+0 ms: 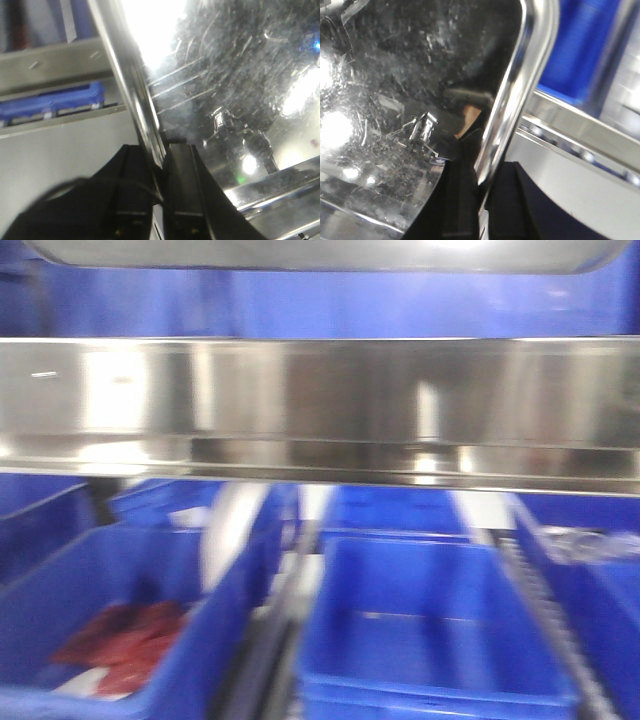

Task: Stack silver trays without gaps
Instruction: 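Drive away from the rack while holding the tray in both grippers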

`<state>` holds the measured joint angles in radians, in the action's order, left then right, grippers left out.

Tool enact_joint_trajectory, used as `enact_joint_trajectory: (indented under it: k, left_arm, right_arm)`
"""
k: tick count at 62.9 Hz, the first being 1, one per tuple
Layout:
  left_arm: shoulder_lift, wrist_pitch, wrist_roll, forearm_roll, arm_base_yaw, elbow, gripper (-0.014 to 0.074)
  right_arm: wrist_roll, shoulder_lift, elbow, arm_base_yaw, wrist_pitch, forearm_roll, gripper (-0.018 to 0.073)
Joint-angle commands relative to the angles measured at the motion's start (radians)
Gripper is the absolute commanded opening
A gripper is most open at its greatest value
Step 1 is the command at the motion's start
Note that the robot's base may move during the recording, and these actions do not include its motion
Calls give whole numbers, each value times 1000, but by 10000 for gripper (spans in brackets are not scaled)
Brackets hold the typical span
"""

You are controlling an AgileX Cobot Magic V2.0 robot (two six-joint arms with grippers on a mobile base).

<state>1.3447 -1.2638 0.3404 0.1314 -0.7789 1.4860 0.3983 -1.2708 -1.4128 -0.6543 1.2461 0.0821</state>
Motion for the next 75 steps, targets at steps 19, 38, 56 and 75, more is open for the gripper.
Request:
enact_joint_trajectory:
  k: [19, 38, 56, 75]
  left_arm:
    - [-29, -42, -30, -73, -24, 36, -48]
    - [-29, -42, -30, -73, -24, 36, -48]
    - [-29, -42, -30, -73, -24, 36, -48]
    - [-29, -42, -30, -75, -24, 36, -48]
  right_arm:
    - [-29, 23, -30, -14, -127, -50, 57]
    - [-29, 23, -30, -14, -127, -50, 57]
    - [-29, 23, -30, -14, -127, -50, 57]
    - [-29, 23, -30, -14, -127, -50, 57]
